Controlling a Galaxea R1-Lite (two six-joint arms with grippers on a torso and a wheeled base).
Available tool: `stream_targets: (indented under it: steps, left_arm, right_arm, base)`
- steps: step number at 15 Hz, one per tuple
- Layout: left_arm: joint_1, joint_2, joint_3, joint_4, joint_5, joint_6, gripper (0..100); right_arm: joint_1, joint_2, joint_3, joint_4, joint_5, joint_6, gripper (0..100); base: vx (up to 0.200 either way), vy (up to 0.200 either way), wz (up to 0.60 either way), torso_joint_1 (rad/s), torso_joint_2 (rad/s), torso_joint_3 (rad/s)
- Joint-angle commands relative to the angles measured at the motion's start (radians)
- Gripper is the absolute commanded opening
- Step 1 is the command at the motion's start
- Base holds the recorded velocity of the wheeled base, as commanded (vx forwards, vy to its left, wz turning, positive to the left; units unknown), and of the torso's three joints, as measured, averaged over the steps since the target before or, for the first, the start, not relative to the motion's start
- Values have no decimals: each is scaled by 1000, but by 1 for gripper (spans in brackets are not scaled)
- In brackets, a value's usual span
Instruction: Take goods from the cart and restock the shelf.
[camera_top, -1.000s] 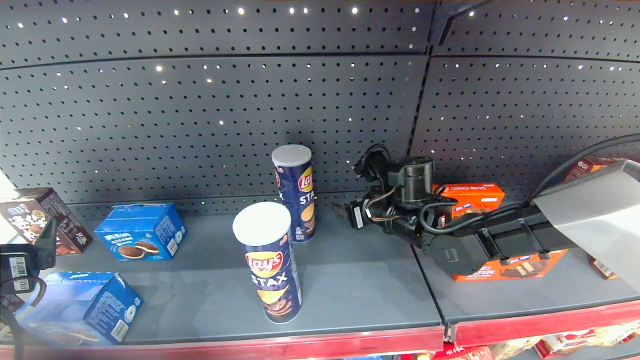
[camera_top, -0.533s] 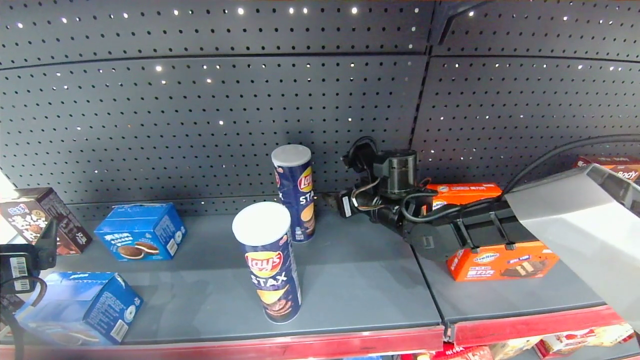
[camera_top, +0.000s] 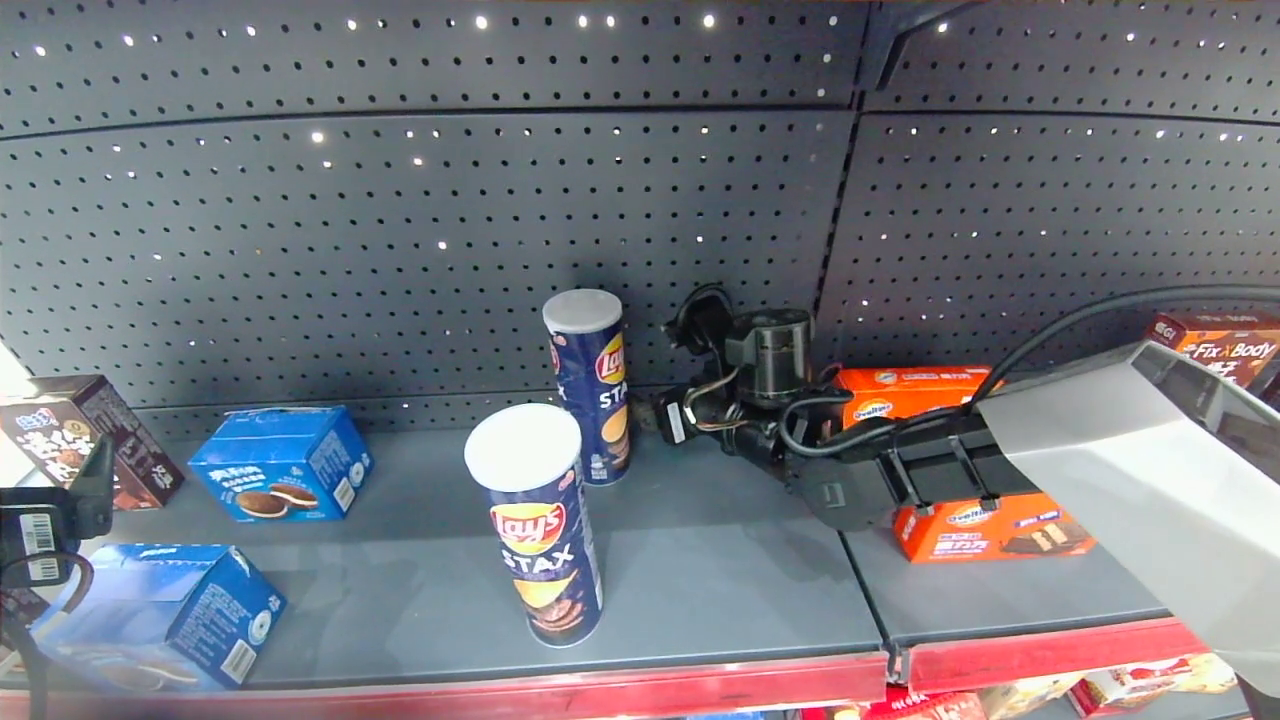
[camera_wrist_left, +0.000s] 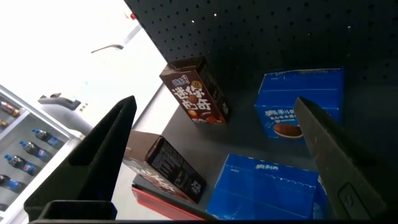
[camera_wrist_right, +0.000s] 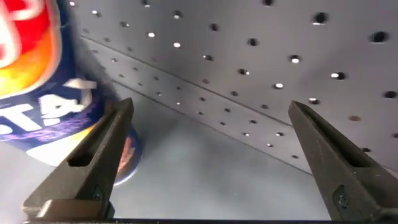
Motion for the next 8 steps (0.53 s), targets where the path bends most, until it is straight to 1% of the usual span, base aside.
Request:
stream_targets:
  steps: [1,8]
  left_arm:
    - [0,2,1,0,0,0,100]
    - [2,0,1,0,2,0,100]
  right_arm:
    - [12,-5,3,-1,0,-1,100]
    - [52,-11,10,-9,-3,1,100]
  base:
    - [0,0,0,0,0,0]
    - [0,0,0,0,0,0]
